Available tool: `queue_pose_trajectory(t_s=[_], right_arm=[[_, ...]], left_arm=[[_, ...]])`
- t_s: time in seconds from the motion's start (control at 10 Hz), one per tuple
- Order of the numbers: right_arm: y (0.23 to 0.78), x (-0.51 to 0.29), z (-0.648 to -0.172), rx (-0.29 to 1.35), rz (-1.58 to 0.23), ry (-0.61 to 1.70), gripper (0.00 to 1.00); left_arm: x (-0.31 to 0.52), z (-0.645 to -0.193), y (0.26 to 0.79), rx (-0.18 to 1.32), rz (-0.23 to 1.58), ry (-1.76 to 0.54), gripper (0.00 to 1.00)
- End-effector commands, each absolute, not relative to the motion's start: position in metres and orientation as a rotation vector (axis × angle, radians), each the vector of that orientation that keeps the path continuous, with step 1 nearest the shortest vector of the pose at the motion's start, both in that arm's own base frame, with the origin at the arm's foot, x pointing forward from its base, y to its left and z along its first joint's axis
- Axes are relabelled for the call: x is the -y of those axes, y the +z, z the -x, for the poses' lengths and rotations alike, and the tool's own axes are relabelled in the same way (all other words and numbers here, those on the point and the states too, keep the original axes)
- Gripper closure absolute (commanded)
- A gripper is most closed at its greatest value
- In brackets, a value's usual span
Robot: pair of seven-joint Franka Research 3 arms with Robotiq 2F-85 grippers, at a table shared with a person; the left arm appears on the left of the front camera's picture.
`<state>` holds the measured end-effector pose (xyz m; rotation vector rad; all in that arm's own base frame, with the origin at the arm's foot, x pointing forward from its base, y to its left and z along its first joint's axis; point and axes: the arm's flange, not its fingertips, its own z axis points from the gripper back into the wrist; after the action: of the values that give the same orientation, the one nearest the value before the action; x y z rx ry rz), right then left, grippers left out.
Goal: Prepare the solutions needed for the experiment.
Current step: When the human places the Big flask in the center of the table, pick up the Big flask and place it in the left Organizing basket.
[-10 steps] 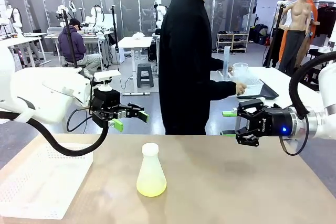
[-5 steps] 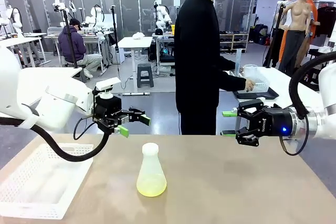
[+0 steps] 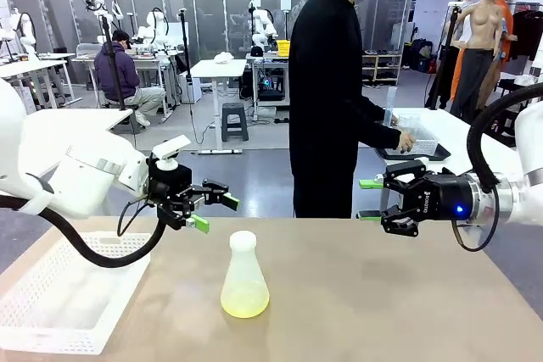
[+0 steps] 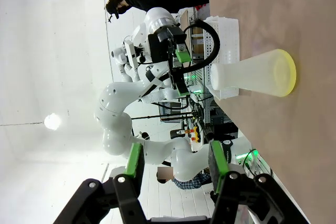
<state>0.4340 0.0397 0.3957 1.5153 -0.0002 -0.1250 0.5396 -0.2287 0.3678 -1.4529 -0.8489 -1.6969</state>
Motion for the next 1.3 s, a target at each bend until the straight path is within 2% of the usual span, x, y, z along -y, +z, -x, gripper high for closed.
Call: queue_pose_trajectory(t_s=[0.0,0.5,1.2], right_arm=[[0.396,-0.04,-0.434,0.022,-1.53,-0.114,0.37],[0.396,-0.04,-0.434,0.022,-1.53,-0.114,0.37],[0.396,-0.04,-0.434,0.022,-1.53,-0.114,0.37]], left_arm=[[0.232,-0.538,0.357,0.863,1.429,-1.699,0.0],[0.233,-0.553,0.333,0.873,1.318,-1.634,0.0],[0.242,-0.562,0.298,0.795,1.368,-1.598,0.0]])
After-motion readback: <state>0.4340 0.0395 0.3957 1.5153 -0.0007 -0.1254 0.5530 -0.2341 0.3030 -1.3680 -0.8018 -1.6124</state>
